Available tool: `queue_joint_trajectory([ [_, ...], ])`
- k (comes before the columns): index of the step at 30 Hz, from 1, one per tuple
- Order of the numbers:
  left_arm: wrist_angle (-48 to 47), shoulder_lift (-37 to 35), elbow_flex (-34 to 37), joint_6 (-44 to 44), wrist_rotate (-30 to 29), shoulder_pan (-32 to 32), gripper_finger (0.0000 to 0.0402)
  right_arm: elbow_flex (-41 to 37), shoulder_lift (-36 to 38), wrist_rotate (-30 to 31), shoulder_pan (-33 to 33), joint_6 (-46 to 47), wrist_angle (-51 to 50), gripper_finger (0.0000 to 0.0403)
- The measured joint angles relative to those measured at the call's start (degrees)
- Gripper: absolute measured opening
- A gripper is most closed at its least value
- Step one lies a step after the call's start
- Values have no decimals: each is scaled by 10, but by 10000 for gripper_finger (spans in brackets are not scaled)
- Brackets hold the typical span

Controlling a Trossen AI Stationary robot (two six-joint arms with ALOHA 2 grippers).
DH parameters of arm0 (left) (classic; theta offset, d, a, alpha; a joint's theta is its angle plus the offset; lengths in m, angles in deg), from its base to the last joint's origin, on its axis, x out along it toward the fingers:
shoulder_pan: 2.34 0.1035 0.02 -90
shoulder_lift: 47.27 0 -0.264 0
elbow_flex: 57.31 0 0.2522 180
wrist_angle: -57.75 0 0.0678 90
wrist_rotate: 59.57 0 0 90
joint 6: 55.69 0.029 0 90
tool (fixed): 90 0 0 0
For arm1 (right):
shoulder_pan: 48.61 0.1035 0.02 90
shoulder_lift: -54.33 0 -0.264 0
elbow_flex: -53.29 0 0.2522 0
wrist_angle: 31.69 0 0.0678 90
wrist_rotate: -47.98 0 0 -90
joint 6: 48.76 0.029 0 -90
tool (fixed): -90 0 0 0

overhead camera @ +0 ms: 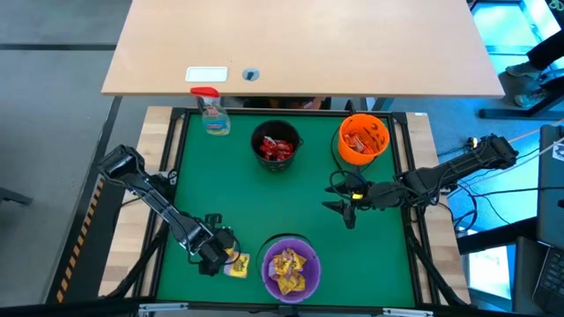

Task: Sort candy
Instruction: Put the yellow candy into the violet bucket

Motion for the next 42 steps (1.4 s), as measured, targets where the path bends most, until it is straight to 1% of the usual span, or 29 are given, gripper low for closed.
queue_joint_trajectory([
  [5,-85,-7,-22,3,-8,18,24,0,0,-1,0,-1,-1,237],
  [7,-104,-20,-42,12,-9,25,7,0,0,-1,0,-2,-3,237],
  [10,-131,-41,-70,36,-23,33,9,0,0,-1,0,-2,-3,237],
  [17,-153,-91,-164,95,-108,32,2,0,0,2,0,-1,-4,237],
  [20,-141,-101,-207,132,-142,31,2,0,0,2,0,0,-4,237],
  [22,-119,-102,-227,169,-148,30,1,0,0,2,0,0,-4,237],
  [24,-77,-101,-241,214,-149,32,1,0,0,2,0,0,-4,237],
  [26,-27,-101,-248,256,-143,35,1,0,0,3,0,0,-4,237],
  [30,60,-101,-248,320,-109,49,1,0,0,3,0,-1,-5,237],
  [37,133,-76,-248,361,-56,80,1,0,0,4,0,-1,-10,237],
  [42,198,-27,-248,382,9,104,1,0,0,10,0,-2,-12,237],
])
